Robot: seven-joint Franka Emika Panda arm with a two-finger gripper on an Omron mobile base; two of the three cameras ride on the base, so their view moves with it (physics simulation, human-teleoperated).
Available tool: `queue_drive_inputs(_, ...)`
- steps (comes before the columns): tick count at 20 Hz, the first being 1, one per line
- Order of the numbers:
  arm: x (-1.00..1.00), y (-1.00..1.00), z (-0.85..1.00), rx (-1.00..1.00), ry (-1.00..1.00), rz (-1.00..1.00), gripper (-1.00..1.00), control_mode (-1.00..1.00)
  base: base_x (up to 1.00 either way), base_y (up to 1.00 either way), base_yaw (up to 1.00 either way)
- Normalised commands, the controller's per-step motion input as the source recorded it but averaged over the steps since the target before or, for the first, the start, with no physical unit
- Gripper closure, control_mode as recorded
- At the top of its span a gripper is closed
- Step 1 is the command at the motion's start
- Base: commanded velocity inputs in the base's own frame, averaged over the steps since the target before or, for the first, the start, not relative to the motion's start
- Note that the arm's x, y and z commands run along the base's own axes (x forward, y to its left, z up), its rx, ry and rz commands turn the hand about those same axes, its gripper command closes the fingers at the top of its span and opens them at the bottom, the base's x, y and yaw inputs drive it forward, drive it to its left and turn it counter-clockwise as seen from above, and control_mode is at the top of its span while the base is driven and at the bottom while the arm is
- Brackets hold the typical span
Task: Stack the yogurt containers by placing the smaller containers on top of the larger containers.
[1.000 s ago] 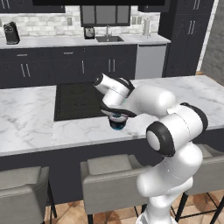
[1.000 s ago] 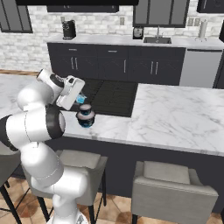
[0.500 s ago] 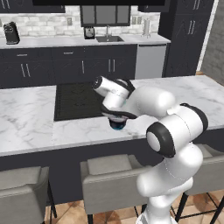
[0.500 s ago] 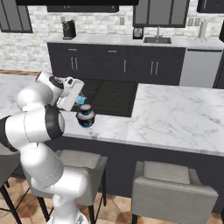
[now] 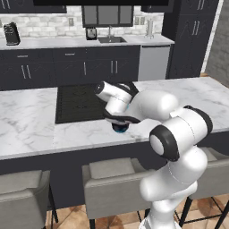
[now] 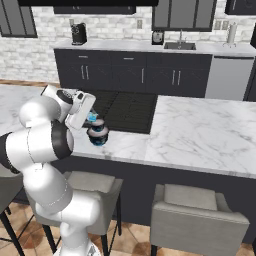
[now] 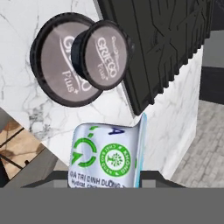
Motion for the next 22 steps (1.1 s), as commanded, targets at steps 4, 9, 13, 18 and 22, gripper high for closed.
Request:
queue_drive_inputs(4, -0.01, 0.00, -0.01, 0.00, 0.00, 0.00, 1.00, -1.00, 0.00, 0.00, 0.00)
queue_drive_inputs(9, -0.01, 0.00, -0.02, 0.00, 0.00, 0.00, 1.00, -1.00, 0.00, 0.00, 0.00)
queue_drive_inputs(13, 0.00, 0.00, -0.07, -0.01, 0.00, 0.00, 1.00, -1.00, 0.00, 0.00, 0.00)
queue_drive_inputs(18, 0.00, 0.00, -0.11, -0.01, 0.00, 0.00, 1.00, -1.00, 0.00, 0.00, 0.00)
queue_drive_inputs(22, 0.00, 0.00, -0.04, -0.01, 0.00, 0.00, 1.00, -1.00, 0.00, 0.00, 0.00)
